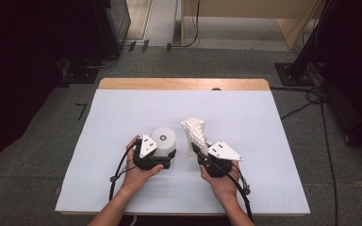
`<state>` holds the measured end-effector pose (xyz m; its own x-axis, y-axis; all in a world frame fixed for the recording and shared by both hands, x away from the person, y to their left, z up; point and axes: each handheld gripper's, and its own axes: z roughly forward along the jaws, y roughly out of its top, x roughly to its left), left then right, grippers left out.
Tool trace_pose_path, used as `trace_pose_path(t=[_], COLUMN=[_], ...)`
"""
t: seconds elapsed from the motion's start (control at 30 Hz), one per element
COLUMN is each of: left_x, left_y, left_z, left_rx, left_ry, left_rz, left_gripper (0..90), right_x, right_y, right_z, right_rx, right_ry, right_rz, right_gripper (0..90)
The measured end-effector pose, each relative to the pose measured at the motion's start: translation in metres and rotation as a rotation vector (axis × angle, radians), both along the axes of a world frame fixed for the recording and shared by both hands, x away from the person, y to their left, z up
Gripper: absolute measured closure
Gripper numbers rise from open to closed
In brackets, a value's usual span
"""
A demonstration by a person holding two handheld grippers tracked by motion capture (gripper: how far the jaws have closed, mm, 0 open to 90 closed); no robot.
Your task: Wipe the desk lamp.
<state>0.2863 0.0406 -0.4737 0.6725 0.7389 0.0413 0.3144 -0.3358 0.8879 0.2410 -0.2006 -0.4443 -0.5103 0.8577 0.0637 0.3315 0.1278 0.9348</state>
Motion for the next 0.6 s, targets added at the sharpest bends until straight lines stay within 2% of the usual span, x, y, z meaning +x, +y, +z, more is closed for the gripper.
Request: trace_pose_path(t=[0.1, 0.2, 0.3, 0.37, 0.43, 0.47, 0.6], left_x=[-0.003, -0.009, -0.016, -0.018, -0.018, -0.017, -0.013], left_y=[-0.001, -0.005, -0.014, -0.020, -0.020, -0.019, -0.010], left_z=[-0.002, -0.003, 0.000, 0.001, 0.002, 0.002, 0.005], left_rx=[-0.004, -0.008, 0.013, 0.028, 0.023, 0.005, -0.047], left_ry=[-0.008, -0.024, -0.051, -0.051, -0.046, -0.040, -0.006], left_rz=[0.029, 0.109, 0.188, 0.235, 0.244, 0.239, 0.193], left_gripper=[8.4, 5.2, 4.4, 4.9, 6.9, 7.1, 8.9], right_x=[0.001, 0.001, 0.002, 0.002, 0.003, 0.003, 0.004], right_y=[-0.001, -0.001, -0.002, -0.003, -0.002, -0.001, 0.003], right_z=[-0.001, -0.002, -0.002, -0.003, -0.005, -0.006, -0.011], right_rx=[0.000, -0.001, 0.001, 0.003, 0.001, -0.001, -0.012], right_ry=[0.007, 0.009, 0.010, 0.014, 0.018, 0.020, 0.039], right_rz=[-0.002, -0.002, -0.004, -0.005, -0.005, 0.001, 0.013], right_gripper=[75.9, 75.9, 75.9, 75.9, 75.9, 75.9, 75.8])
